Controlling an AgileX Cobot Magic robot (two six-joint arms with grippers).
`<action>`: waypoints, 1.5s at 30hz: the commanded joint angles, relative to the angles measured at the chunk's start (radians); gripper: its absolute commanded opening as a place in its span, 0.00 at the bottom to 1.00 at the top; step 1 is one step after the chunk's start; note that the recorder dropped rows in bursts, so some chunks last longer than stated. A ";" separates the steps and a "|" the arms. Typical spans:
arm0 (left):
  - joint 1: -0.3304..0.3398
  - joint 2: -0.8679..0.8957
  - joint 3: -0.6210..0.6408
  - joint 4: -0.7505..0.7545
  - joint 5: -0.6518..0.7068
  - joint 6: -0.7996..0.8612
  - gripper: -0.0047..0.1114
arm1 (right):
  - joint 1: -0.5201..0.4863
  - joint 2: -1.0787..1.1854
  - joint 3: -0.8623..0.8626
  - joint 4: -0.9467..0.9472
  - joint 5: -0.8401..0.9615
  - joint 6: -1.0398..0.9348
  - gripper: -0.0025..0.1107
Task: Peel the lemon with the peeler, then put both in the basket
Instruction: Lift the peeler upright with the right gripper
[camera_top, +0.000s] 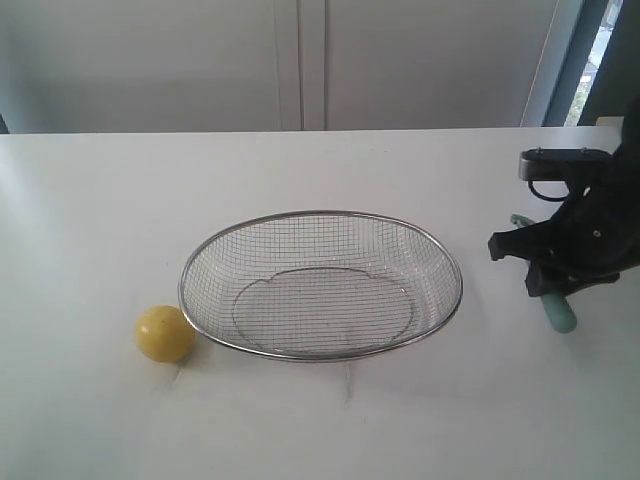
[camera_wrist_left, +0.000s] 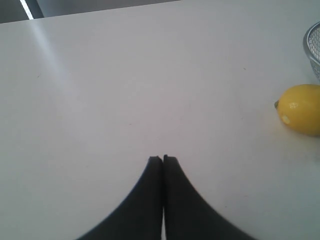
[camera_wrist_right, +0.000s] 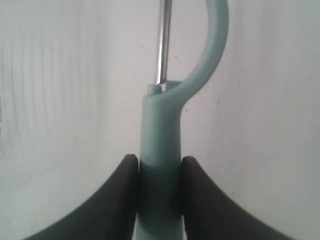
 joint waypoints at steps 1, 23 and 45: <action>-0.006 -0.005 0.004 -0.001 -0.002 -0.006 0.04 | 0.000 -0.046 0.002 -0.007 0.002 -0.004 0.02; -0.006 -0.005 0.004 -0.001 -0.002 -0.006 0.04 | 0.000 -0.326 0.002 0.089 0.070 -0.002 0.02; -0.006 -0.005 0.004 -0.001 -0.002 -0.006 0.04 | 0.000 -0.522 0.038 0.392 0.202 -0.300 0.02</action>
